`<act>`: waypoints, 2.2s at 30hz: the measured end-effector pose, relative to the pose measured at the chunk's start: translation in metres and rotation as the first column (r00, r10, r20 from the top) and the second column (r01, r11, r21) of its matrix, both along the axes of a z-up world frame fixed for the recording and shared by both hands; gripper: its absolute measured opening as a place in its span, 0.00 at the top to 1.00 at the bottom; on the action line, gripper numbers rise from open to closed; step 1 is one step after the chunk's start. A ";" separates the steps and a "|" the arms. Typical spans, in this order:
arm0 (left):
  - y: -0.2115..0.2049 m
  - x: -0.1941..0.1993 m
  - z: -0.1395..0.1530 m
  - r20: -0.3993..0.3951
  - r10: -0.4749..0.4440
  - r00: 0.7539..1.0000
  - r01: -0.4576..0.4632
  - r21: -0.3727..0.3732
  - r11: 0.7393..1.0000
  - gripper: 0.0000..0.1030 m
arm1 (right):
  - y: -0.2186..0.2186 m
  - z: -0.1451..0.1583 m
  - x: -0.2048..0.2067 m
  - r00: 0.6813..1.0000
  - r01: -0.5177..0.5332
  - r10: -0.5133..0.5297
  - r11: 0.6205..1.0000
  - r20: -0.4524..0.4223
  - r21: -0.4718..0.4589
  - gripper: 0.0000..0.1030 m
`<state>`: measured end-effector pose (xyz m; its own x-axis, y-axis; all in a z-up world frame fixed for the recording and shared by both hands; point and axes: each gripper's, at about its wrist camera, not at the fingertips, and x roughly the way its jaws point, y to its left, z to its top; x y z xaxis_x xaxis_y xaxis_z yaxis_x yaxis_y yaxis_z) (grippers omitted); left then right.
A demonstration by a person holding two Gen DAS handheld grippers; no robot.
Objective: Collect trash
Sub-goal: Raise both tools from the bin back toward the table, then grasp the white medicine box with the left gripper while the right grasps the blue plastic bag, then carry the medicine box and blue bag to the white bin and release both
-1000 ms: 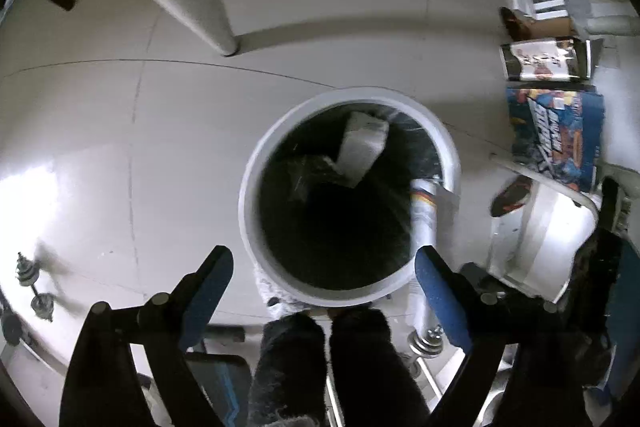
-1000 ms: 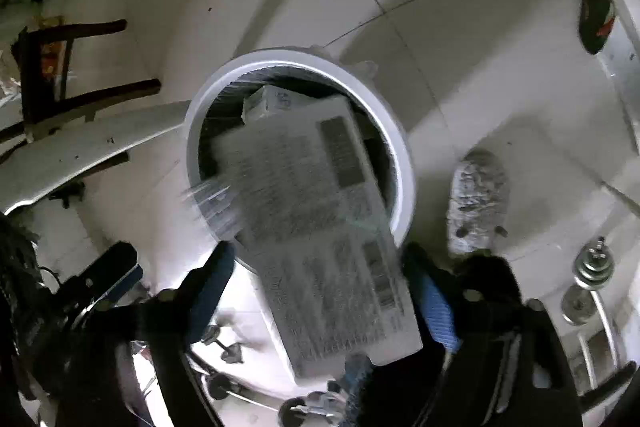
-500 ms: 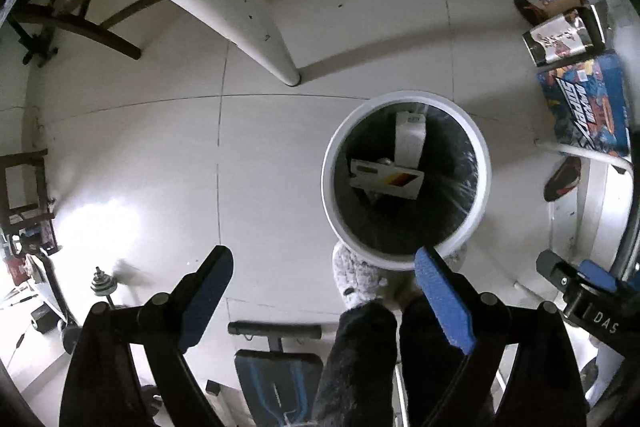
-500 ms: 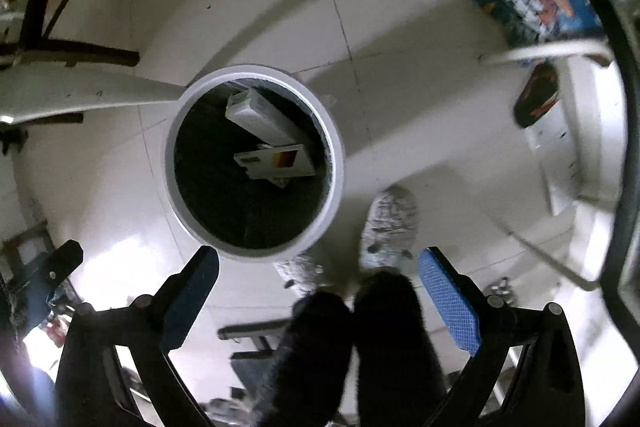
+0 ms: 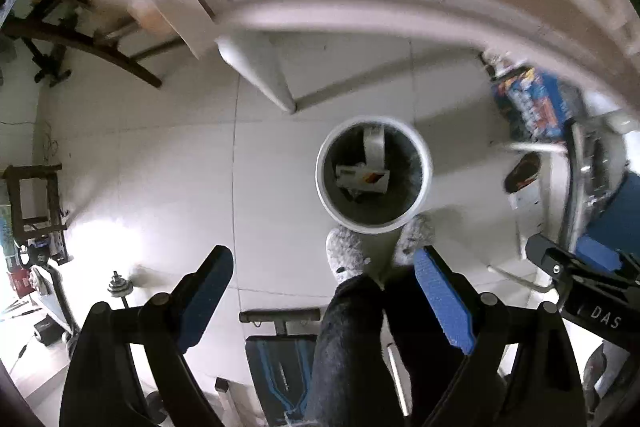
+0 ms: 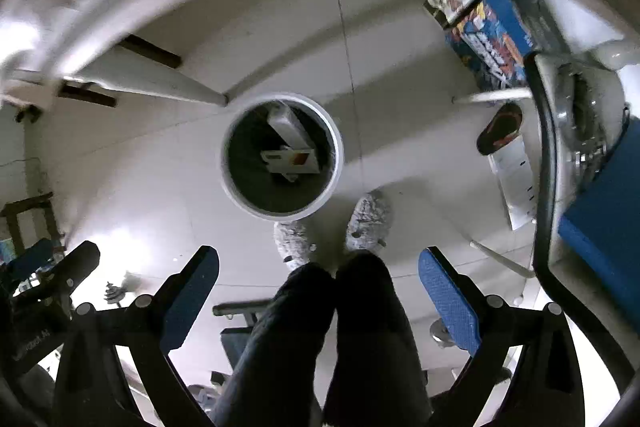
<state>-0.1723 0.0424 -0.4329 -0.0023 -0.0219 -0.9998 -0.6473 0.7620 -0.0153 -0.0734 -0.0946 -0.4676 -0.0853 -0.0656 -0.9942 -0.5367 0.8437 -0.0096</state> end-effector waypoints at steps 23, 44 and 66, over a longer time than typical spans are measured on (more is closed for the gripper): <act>0.093 0.276 0.143 0.175 0.199 0.964 -0.207 0.026 0.978 0.10 | 0.025 0.251 0.310 0.951 0.179 -0.219 0.965 0.218 0.191 0.02; 0.139 0.406 0.041 -0.140 0.694 0.707 -0.704 -0.237 0.669 0.20 | 0.090 0.163 0.584 0.927 0.352 -0.365 0.927 0.091 0.129 0.02; 0.073 0.294 0.167 0.143 -0.013 0.990 -0.036 0.330 0.943 0.21 | 0.073 0.225 0.454 0.952 0.161 -0.229 0.939 0.205 0.304 0.81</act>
<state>0.1218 0.1153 -0.2661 0.1379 0.3114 -0.9402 -0.6656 0.7321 0.1448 0.3809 -0.0219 -0.2424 0.1689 0.2132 -0.9623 -0.3726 0.9177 0.1379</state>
